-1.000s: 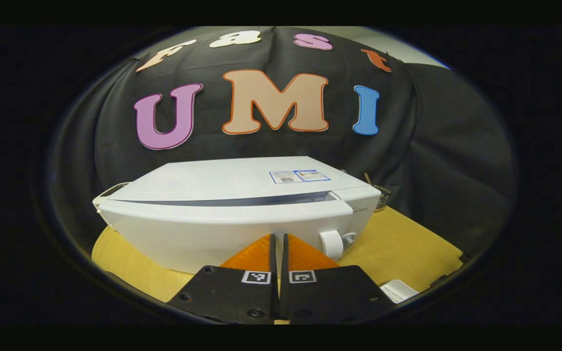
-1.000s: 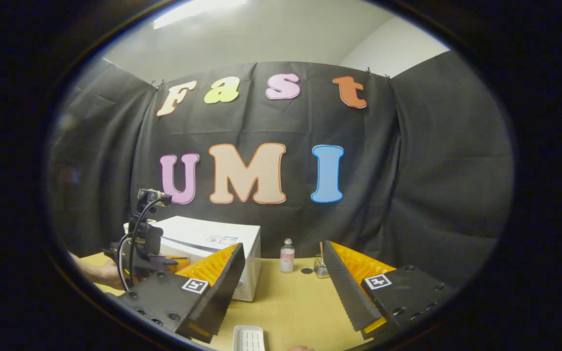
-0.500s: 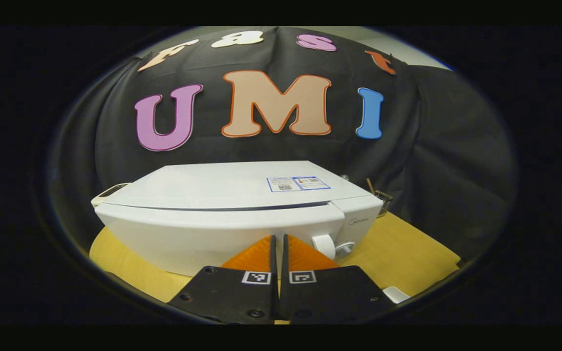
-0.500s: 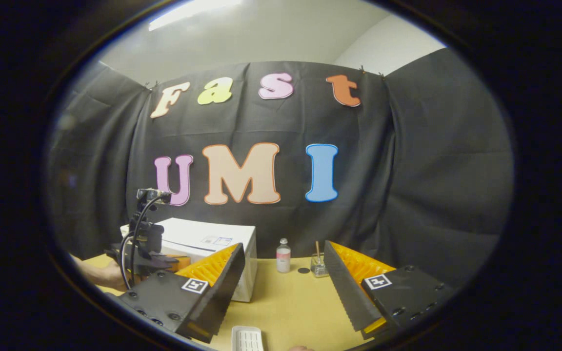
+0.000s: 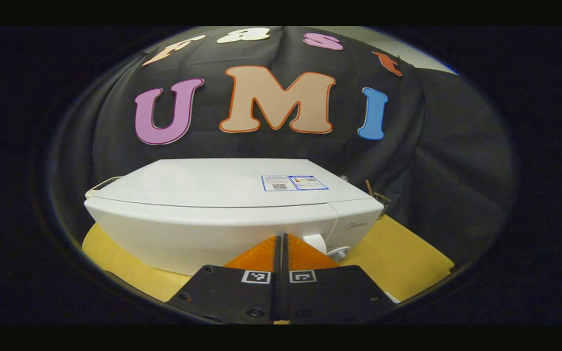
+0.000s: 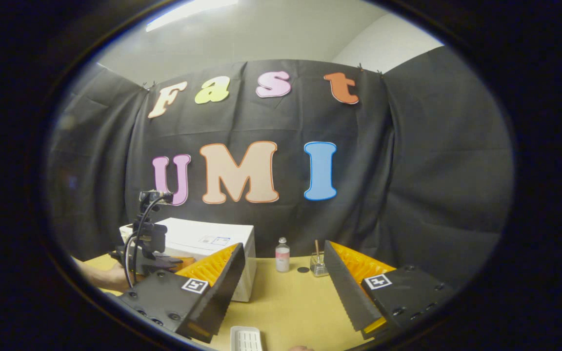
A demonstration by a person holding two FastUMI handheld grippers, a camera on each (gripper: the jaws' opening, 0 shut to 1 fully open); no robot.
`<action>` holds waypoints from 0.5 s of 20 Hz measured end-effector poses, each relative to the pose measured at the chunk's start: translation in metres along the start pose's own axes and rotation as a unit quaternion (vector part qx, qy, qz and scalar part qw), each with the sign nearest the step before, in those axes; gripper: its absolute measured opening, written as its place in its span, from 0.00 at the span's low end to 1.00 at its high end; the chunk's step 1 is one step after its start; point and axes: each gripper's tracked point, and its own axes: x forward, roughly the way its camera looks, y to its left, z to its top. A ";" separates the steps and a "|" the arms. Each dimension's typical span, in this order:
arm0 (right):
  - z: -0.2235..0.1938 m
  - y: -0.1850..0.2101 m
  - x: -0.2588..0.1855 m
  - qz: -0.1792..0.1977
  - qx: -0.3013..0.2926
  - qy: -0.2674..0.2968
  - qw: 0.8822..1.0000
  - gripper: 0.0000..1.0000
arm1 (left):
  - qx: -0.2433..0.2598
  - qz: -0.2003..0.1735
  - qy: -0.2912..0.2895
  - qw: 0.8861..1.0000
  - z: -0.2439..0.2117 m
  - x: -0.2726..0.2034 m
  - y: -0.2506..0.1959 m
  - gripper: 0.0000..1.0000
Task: Open the microwave oven with the left hand, put the food in, and close the microwave oven.
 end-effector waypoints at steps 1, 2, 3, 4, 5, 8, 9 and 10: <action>-0.003 0.000 0.000 -0.001 0.002 0.003 1.000 0.92 | 0.001 0.002 0.000 1.000 0.000 -0.001 0.001 0.00; -0.004 -0.001 0.000 -0.002 0.004 0.005 1.000 0.92 | 0.004 0.004 0.000 1.000 0.000 0.000 0.001 0.00; -0.004 0.000 -0.001 -0.001 0.006 0.005 1.000 0.92 | 0.006 0.003 0.000 1.000 0.000 0.001 0.000 0.00; -0.003 0.000 -0.001 -0.001 0.006 0.004 1.000 0.92 | 0.006 0.002 0.001 1.000 -0.001 0.001 0.000 0.00; -0.003 0.001 -0.001 0.000 0.004 0.004 1.000 0.92 | 0.004 0.002 0.000 1.000 0.000 0.000 0.001 0.00; -0.003 0.003 -0.001 0.003 0.004 0.005 1.000 0.92 | 0.014 0.010 0.005 1.000 -0.002 -0.002 0.004 0.00; -0.003 0.004 -0.002 0.004 0.004 0.004 1.000 0.92 | 0.019 0.007 0.003 1.000 0.001 -0.008 0.005 0.00; -0.002 0.004 -0.003 0.003 0.003 0.004 1.000 0.92 | 0.015 -0.001 -0.012 1.000 0.009 -0.015 0.002 0.00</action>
